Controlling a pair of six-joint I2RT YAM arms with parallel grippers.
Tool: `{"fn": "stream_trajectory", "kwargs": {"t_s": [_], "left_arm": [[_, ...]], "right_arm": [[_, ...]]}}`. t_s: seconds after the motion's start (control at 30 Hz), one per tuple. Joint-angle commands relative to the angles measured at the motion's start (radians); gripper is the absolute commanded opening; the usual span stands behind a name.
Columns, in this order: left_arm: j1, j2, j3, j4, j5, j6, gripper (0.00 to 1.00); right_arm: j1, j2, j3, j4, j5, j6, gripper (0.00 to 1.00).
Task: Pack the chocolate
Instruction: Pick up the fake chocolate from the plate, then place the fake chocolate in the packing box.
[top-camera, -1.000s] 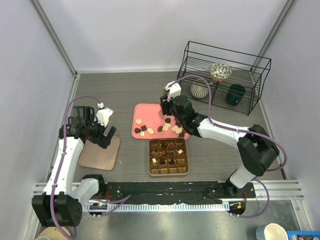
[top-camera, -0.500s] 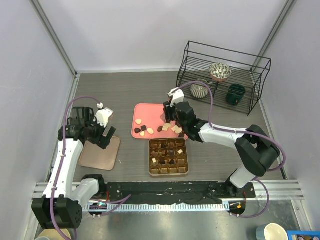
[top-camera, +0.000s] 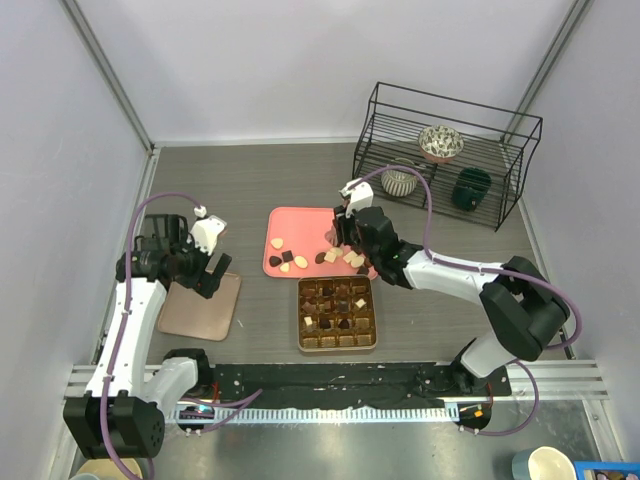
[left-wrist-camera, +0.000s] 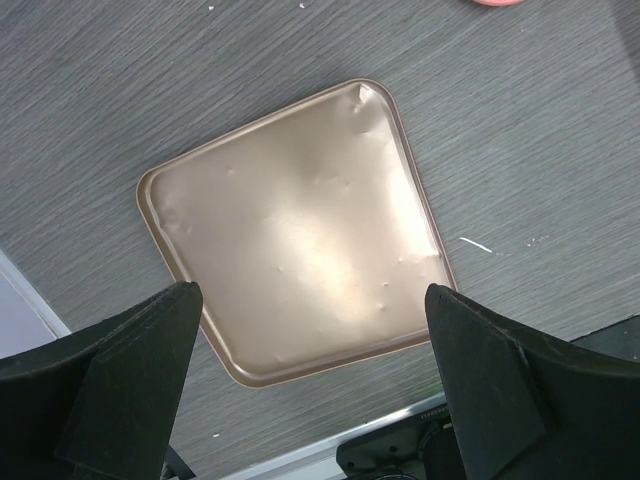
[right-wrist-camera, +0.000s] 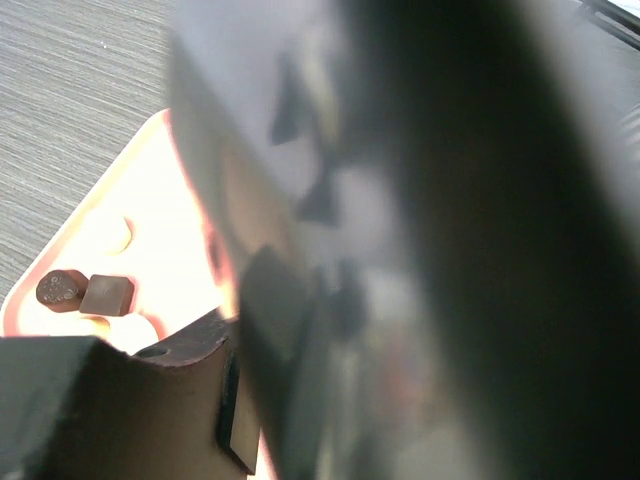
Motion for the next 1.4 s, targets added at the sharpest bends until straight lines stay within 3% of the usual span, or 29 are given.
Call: {"fn": "stream_trajectory", "kwargs": {"t_s": [0.0, 0.37, 0.6, 0.93, 1.03, 1.2, 1.37], "left_arm": [[0.007, -0.024, 0.035, -0.010, 0.005, 0.017, 1.00], [0.007, -0.022, 0.038, -0.010, 0.006, 0.019, 1.00], [0.006, -0.018, 0.041, -0.010, 0.006, 0.020, 1.00], [0.006, -0.018, 0.018, 0.005, -0.001, 0.019, 1.00], [0.007, -0.006, 0.024, 0.001, 0.000, 0.011, 1.00], [0.006, 0.004, 0.041, -0.001, -0.003, 0.005, 1.00], [0.007, 0.010, 0.041, -0.002, 0.000, -0.003, 1.00]], "right_arm": [[-0.003, -0.044, 0.005, -0.013, 0.020, 0.011, 0.38], [-0.003, -0.081, 0.080, -0.045, 0.020, -0.041, 0.28], [0.016, -0.233, 0.102, -0.140, 0.047, -0.045, 0.27], [0.224, -0.461, 0.129, -0.700, 0.262, 0.096, 0.28], [0.269, -0.527, 0.135, -0.825, 0.262, 0.158, 0.28], [0.309, -0.604, 0.166, -0.978, 0.215, 0.228, 0.29], [0.353, -0.626, 0.169, -1.012, 0.161, 0.254, 0.29]]}}
